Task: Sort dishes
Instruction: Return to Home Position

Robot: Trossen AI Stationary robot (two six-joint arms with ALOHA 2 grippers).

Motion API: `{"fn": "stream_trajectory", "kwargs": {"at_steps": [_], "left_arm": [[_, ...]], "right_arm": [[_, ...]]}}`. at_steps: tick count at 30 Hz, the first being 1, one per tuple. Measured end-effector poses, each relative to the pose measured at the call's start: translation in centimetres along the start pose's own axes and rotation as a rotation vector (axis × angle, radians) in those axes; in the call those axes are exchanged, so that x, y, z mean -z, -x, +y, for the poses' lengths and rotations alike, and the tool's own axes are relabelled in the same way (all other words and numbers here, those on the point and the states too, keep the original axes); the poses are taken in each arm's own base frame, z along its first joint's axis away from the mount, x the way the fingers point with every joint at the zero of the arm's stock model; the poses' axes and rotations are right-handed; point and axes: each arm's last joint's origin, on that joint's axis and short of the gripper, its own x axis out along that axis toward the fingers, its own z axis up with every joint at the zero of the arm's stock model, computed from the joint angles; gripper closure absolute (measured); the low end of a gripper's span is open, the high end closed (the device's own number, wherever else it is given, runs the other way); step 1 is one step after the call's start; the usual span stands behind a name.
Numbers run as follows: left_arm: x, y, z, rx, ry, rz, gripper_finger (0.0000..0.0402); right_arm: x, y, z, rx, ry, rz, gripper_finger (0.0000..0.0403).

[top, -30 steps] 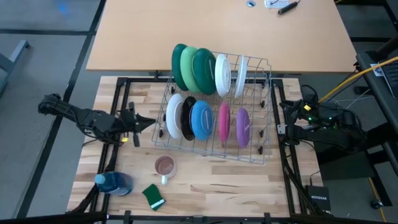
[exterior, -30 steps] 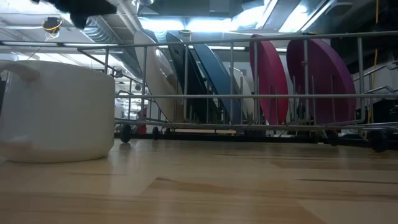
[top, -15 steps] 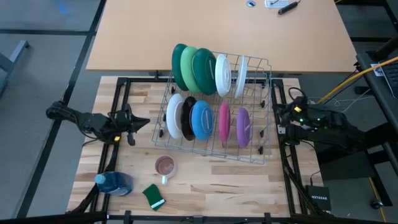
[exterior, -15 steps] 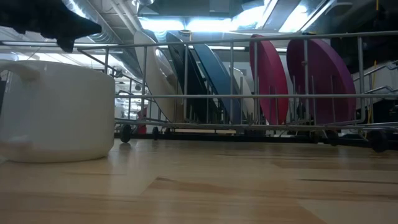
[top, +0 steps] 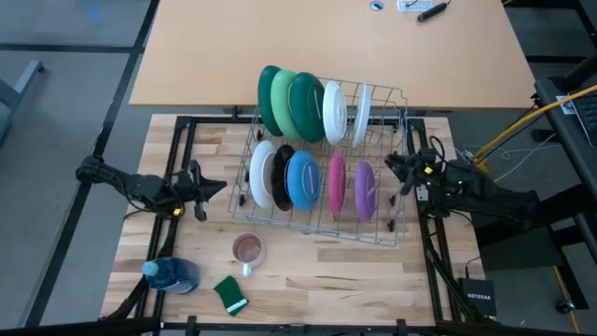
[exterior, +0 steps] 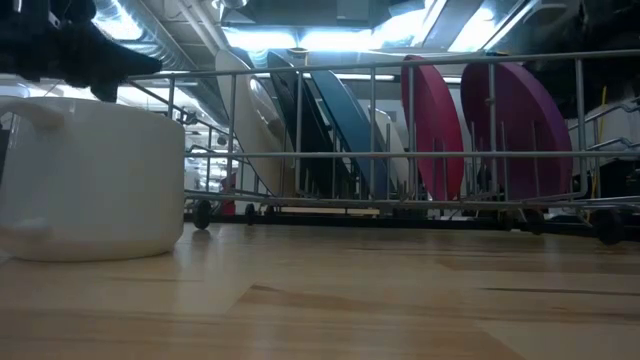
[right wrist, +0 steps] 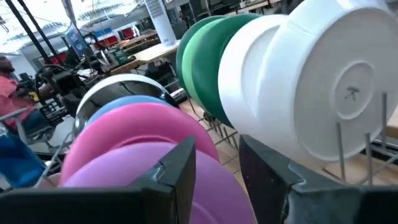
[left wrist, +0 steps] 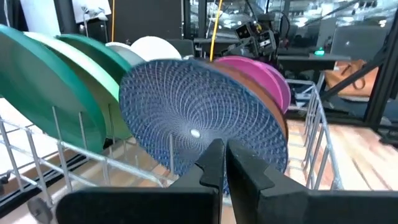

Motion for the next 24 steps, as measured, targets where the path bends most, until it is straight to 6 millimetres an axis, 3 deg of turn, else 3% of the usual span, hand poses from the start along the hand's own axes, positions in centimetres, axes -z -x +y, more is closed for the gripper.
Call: {"fn": "stream_trajectory", "kwargs": {"at_steps": [14,24], "left_arm": [[0.8,-0.1,-0.1,0.001,-0.098,0.027,0.0394],[1.0,-0.1,-0.1,0.0,-0.019,0.041,0.0394]], "right_arm": [[3.6,-1.5,-0.7,-0.007,0.032,0.101,0.0276],[4.1,-1.7,-0.8,0.0,0.032,0.1,0.0276]]}}
